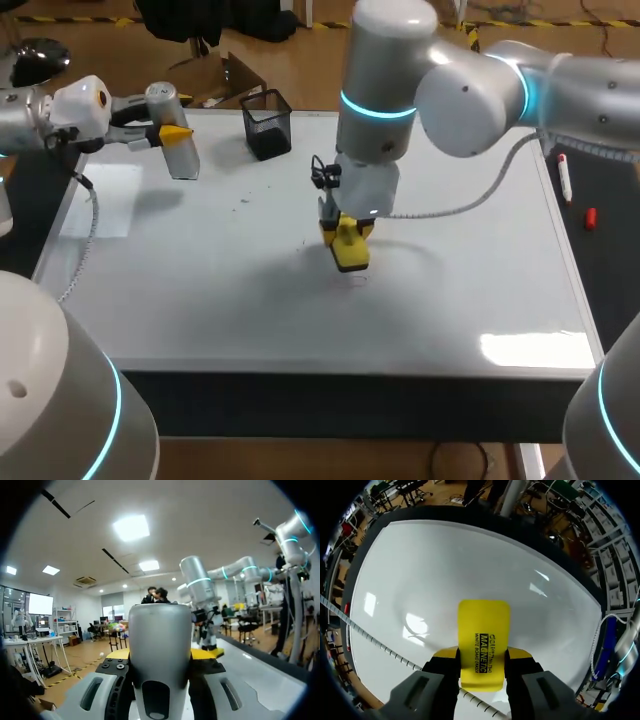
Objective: Pick up the inspection probe, press it on each red-marked spot on the whiteboard one by one, put down the probe, pick up the eraser, and wipe off all the red marks.
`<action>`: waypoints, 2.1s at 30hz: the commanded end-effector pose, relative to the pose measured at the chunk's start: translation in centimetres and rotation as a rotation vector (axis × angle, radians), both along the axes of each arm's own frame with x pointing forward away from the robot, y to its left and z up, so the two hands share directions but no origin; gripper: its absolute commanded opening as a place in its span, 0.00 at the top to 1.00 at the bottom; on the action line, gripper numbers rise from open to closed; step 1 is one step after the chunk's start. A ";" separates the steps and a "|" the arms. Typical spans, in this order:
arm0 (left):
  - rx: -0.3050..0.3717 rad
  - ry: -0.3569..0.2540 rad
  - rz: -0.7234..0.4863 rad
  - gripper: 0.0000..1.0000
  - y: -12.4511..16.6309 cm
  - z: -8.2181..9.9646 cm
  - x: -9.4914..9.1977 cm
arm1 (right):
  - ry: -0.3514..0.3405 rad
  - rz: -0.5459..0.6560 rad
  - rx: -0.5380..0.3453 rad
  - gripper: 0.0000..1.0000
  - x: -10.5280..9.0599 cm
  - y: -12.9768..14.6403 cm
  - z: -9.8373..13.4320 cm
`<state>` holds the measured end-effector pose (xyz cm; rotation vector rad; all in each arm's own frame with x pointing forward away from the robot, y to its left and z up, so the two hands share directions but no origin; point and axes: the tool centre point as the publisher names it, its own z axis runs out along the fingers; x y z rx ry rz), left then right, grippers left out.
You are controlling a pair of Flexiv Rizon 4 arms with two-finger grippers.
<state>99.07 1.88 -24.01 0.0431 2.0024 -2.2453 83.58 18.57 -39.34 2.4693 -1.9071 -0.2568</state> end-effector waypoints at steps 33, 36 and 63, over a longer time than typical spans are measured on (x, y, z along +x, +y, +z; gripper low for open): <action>0.001 -0.002 0.001 1.00 0.0 0.1 0.0 | 0.017 0.074 -0.004 1.00 -6.0 3.1 -4.2; 0.001 -0.002 0.001 1.00 0.0 0.1 0.0 | 0.022 0.077 -0.016 1.00 -5.9 2.9 -4.5; 0.001 -0.002 0.001 1.00 0.0 0.1 0.0 | 0.057 -0.024 -0.107 1.00 -6.2 -5.6 -6.5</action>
